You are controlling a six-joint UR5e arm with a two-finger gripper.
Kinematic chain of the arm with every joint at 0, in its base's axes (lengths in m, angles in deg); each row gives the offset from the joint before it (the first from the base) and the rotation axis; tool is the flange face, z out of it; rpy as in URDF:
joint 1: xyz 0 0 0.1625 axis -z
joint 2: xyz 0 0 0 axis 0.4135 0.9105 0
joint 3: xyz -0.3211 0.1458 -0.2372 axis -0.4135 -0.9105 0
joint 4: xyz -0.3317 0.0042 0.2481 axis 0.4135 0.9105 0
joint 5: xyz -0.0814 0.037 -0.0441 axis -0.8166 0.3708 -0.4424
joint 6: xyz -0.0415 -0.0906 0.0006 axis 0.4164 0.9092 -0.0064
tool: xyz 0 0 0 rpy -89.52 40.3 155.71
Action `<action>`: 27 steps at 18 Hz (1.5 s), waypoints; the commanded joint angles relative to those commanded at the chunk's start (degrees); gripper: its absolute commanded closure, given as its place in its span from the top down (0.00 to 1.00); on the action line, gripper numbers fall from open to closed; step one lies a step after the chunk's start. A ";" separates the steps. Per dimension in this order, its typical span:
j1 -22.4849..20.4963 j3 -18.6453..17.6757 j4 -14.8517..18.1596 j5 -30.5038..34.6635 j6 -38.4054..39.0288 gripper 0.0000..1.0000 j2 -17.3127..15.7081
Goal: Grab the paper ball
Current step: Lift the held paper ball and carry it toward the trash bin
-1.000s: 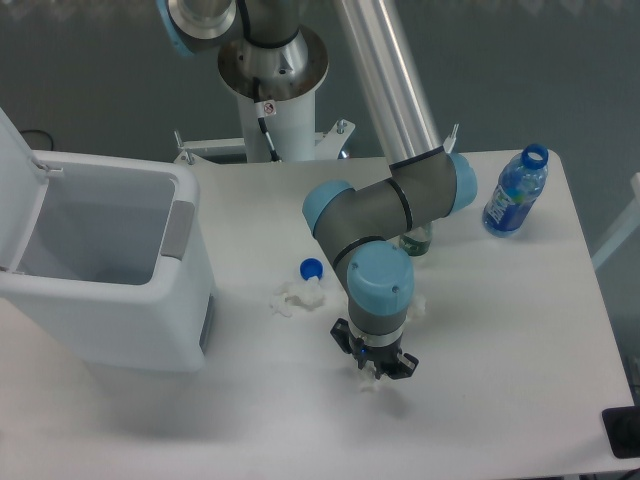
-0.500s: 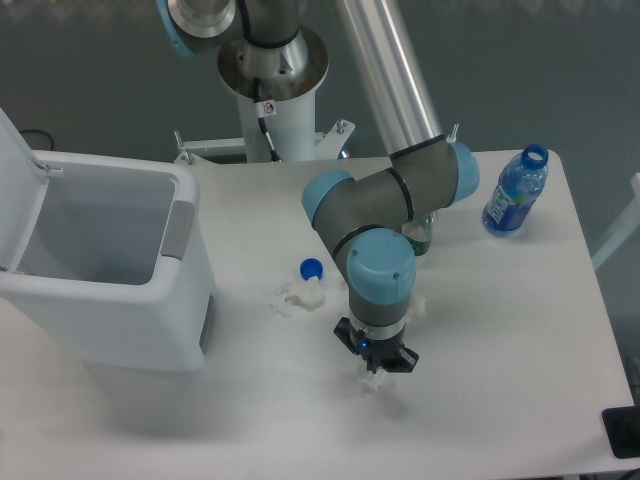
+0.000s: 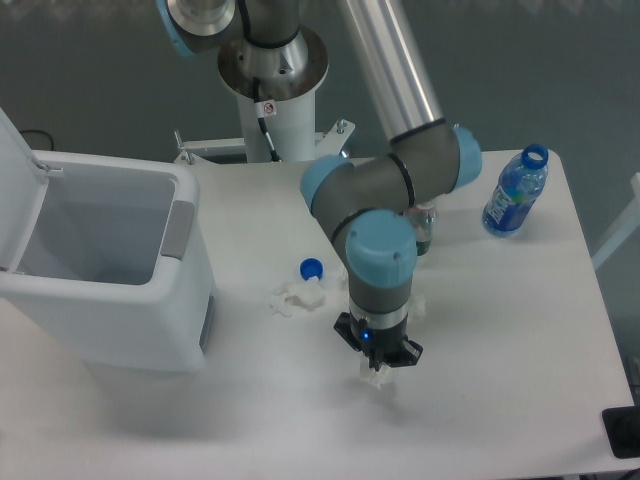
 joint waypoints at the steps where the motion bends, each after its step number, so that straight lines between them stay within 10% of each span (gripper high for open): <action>1: 0.00 0.00 0.09 -1.58 0.54 0.00 -1.32; 13: 0.44 -2.63 0.62 -14.60 0.98 0.00 -13.89; 27: -0.09 -4.92 2.55 -14.61 -2.89 0.00 -16.54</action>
